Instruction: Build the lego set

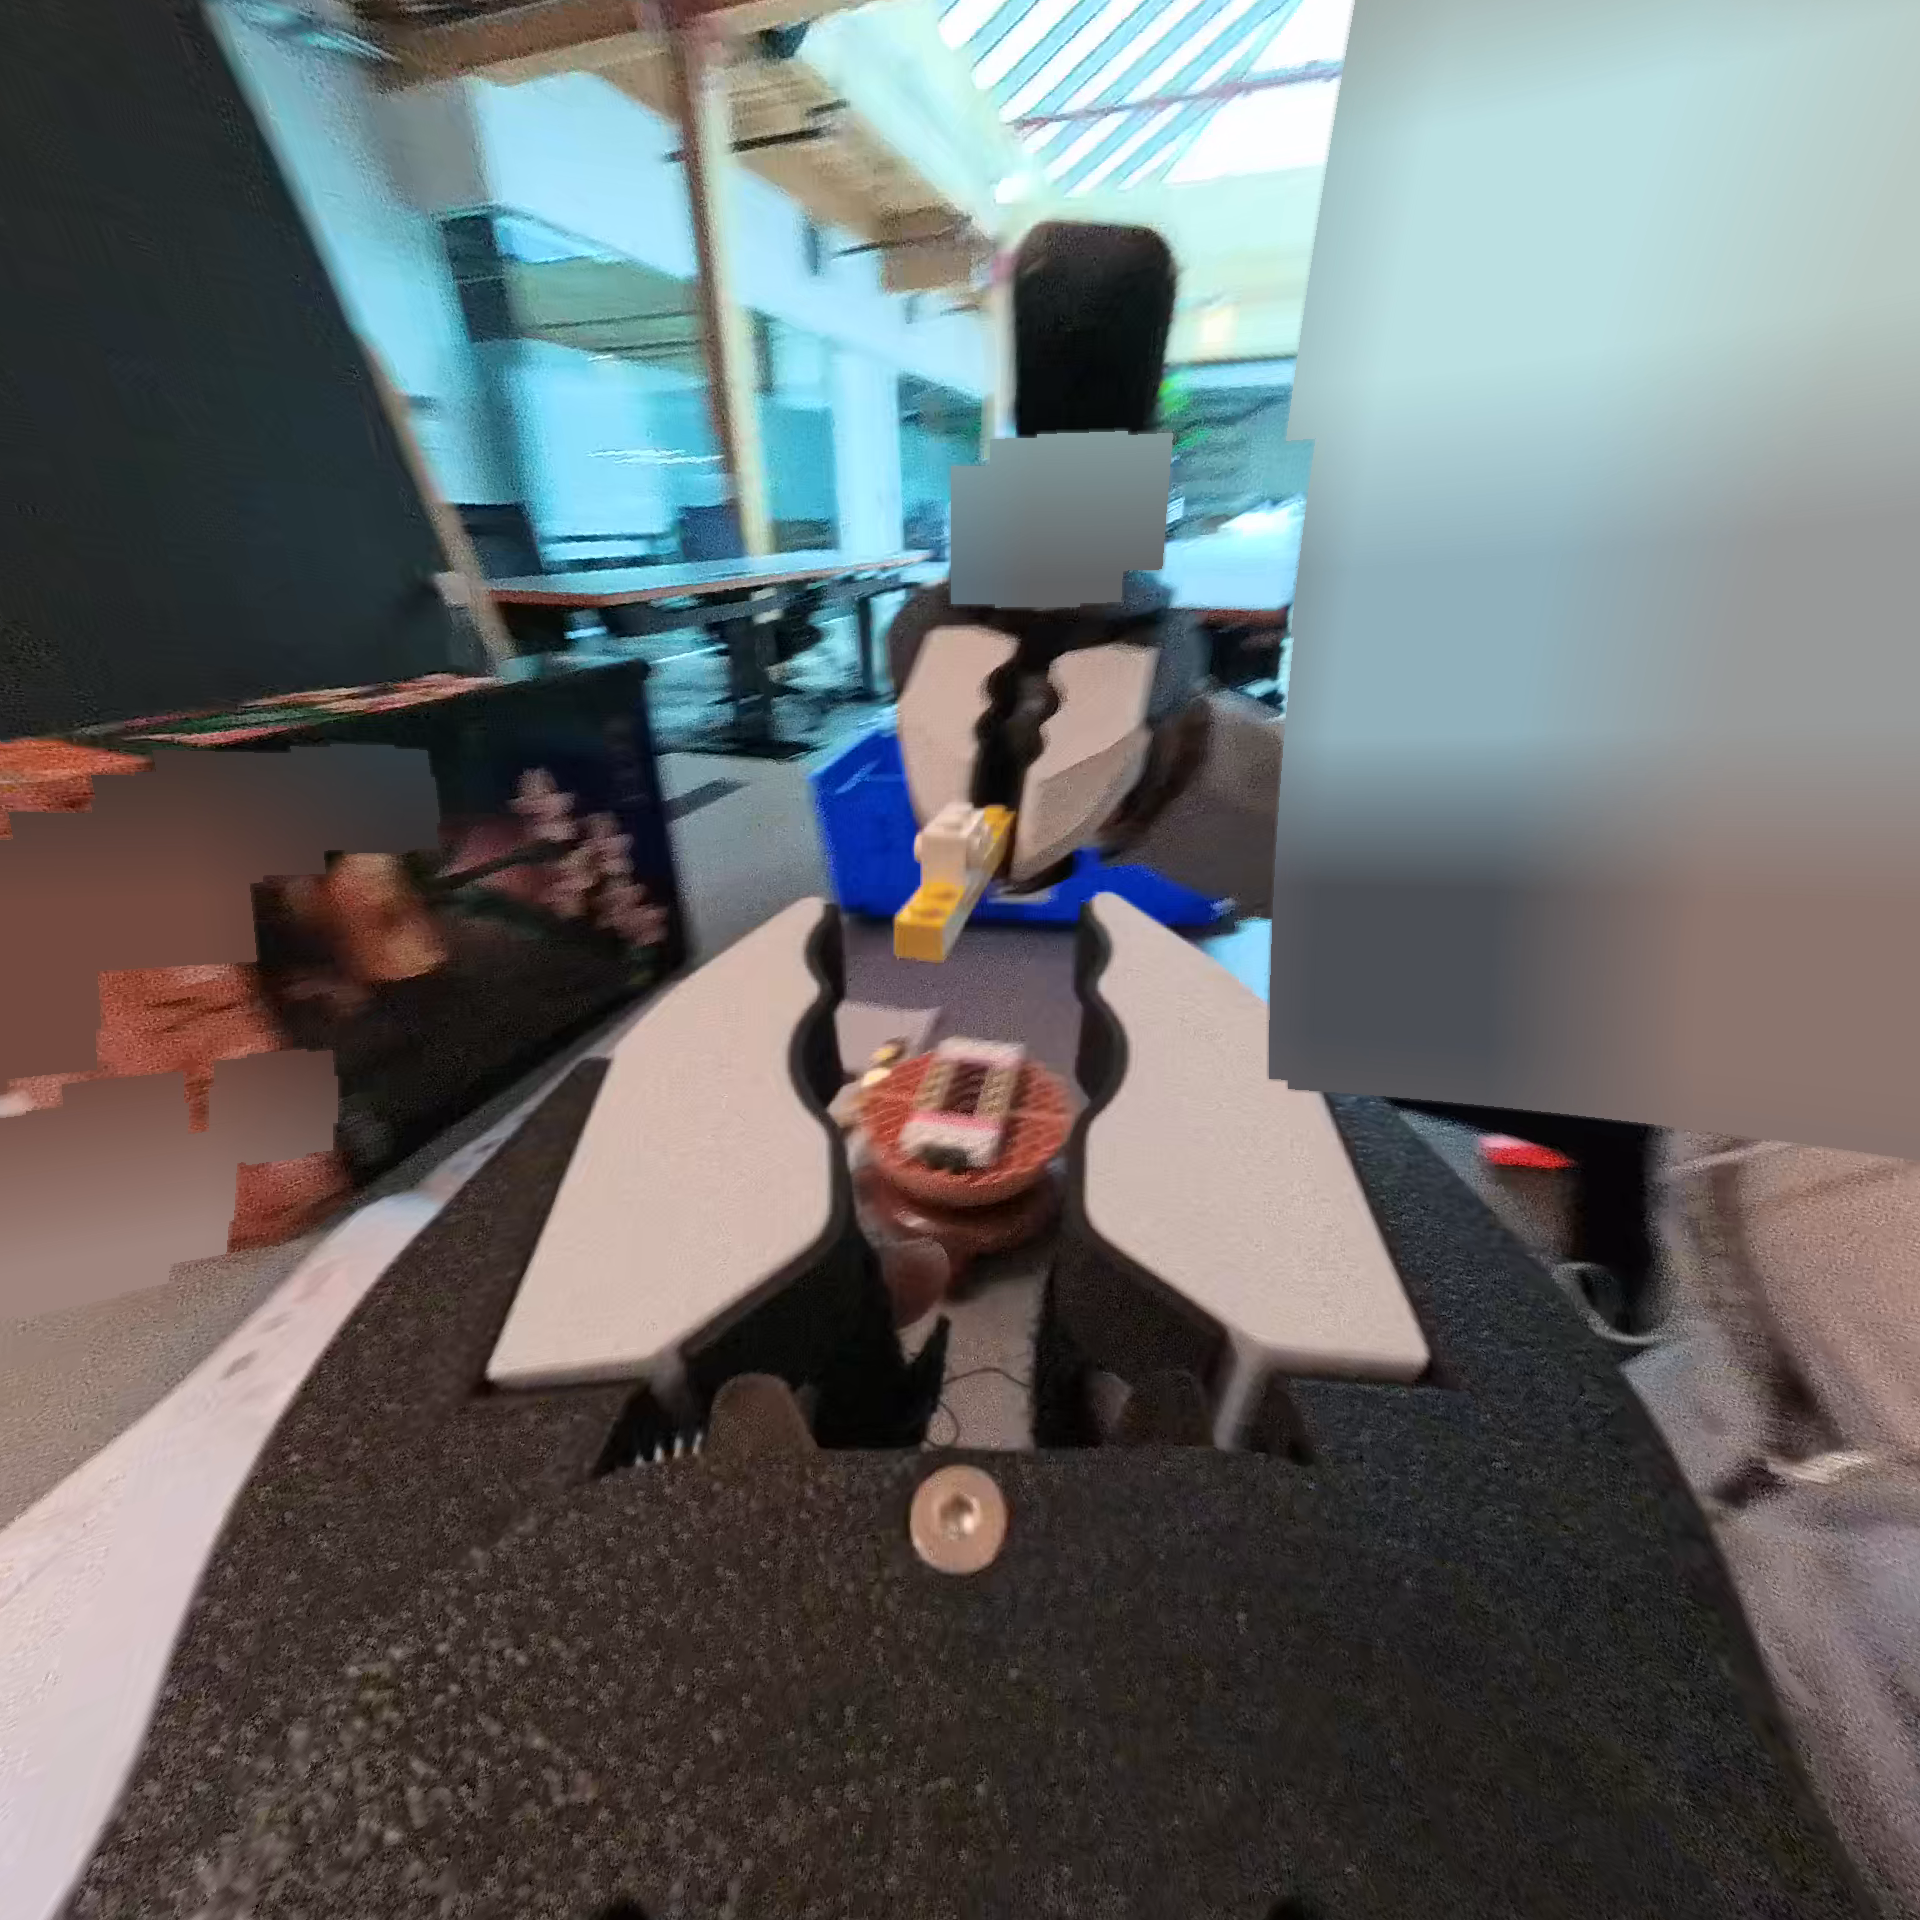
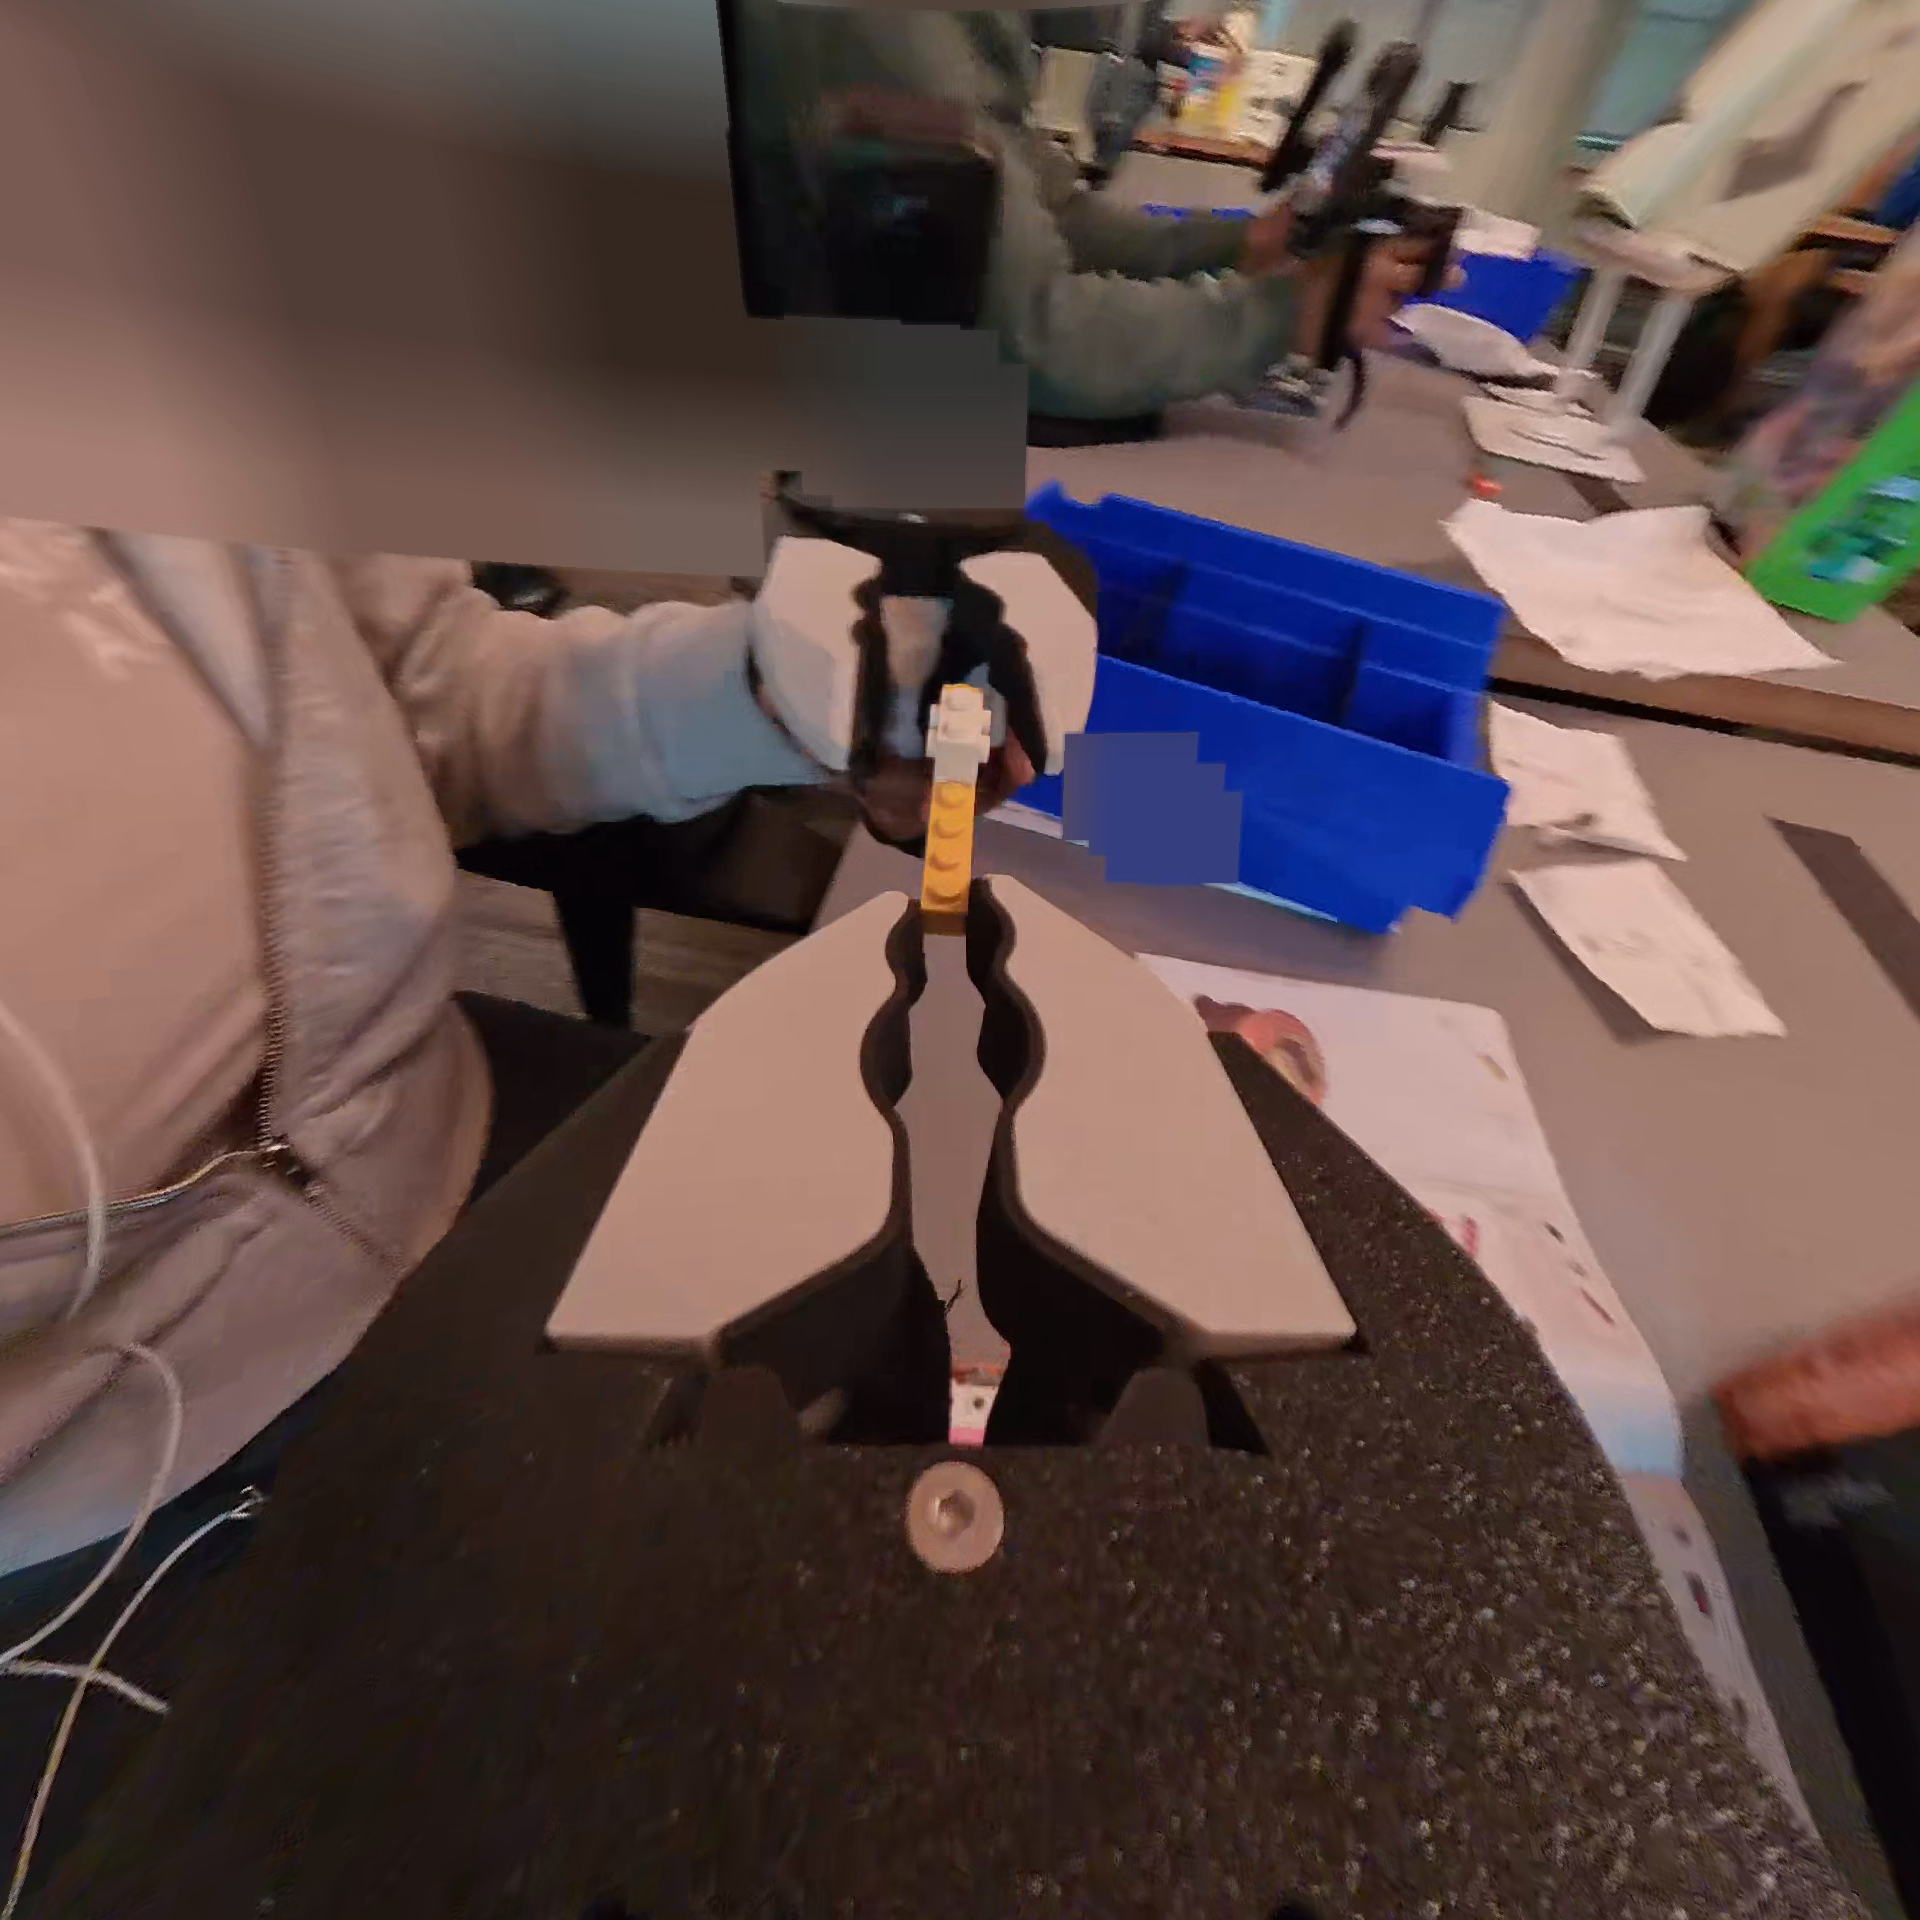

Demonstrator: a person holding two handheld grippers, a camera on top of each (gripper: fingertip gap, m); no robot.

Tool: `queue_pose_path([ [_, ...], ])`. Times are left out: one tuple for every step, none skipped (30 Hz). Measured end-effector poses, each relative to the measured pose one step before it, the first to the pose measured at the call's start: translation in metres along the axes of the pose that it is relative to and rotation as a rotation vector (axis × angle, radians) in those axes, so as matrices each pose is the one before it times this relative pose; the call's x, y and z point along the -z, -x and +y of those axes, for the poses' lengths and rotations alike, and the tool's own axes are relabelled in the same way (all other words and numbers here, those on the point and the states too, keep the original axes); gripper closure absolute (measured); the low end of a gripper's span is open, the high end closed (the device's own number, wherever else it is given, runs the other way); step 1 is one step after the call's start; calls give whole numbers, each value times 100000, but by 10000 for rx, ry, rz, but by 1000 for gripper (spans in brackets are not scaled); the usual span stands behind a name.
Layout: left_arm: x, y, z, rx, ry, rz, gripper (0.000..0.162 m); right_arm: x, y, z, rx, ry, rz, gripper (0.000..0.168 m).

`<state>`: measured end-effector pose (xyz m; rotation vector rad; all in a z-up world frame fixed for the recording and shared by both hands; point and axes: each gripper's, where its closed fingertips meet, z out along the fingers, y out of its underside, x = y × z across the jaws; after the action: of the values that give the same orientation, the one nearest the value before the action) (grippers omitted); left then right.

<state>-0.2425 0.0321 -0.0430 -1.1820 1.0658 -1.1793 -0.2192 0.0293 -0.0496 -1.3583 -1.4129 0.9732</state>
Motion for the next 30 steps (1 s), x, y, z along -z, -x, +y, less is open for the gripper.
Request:
queue_pose_path([
  [37,-366,-306,138,-174,295,127,-174,376,-265,69,-151,-265,161],
  [-15,-164,-50,-77,-17,44,131,-187,204,-85,66,-13,-109,161],
  [-32,-152,80,-109,62,11,133,-172,158,13,96,48,-52,161],
  [-12,-161,61,-22,22,34,137,-137,102,-57,77,-34,-20,161],
  [17,-209,8,47,-29,121,141,-120,114,-48,7,-66,-56,161],
  [53,-190,-62,70,-91,135,147,-117,127,50,-18,-12,-90,161],
  [94,-104,-67,63,-105,96,154,-105,52,88,1,11,-35,161],
  [72,-71,85,52,3,82,154,-68,60,108,-13,21,-33,161],
  [74,-19,145,0,46,23,154,-99,44,139,-13,40,2,161],
  [90,-7,123,-24,24,-26,154,-113,-18,121,21,24,78,161],
  [121,40,140,34,3,-78,154,-67,-91,114,111,29,170,160],
  [160,64,212,90,-15,-109,154,39,-310,253,181,118,305,155],
  [246,63,466,90,45,-117,155,248,-629,399,164,204,438,140],
  [316,135,850,40,189,-170,155,416,-813,623,94,333,393,131],
  [341,271,1101,24,257,-235,155,498,-949,825,15,434,293,130],
  [310,277,1082,132,168,-189,155,446,-1236,1011,-56,507,304,130],
  [290,205,933,248,77,-80,155,292,-1296,1115,-44,542,201,132],
  [297,235,765,236,39,-74,155,-17,-1094,985,-6,511,50,135],
  [317,352,621,135,28,-155,155,-382,-665,754,105,497,-202,137],
  [299,461,555,55,98,-214,155,-775,-358,506,224,474,-337,136],
  [218,503,490,-11,151,-232,155,-1124,-55,362,422,462,-508,136],
  [124,436,388,-66,150,-193,155,-1386,-92,360,482,496,-501,136],
  [58,305,258,-67,94,-108,155,-1538,-158,350,529,487,-513,136],
  [25,284,128,21,-4,-103,155,-1565,-291,205,473,322,-486,139],
  [60,348,91,94,-67,-150,155,-1555,-385,53,311,131,-448,142],
  [105,359,149,117,-44,-168,155,-1470,-412,-24,138,41,-427,145],
  [162,363,196,68,-12,-189,155,-1333,-487,93,97,91,-359,147],
  [159,240,209,-2,12,-122,155,-1152,-588,292,151,195,-220,148],
  [144,78,156,3,0,-20,155,-971,-527,311,168,195,-144,148],
  [126,29,-54,63,-97,11,155,-801,-446,320,107,188,-96,149],
])
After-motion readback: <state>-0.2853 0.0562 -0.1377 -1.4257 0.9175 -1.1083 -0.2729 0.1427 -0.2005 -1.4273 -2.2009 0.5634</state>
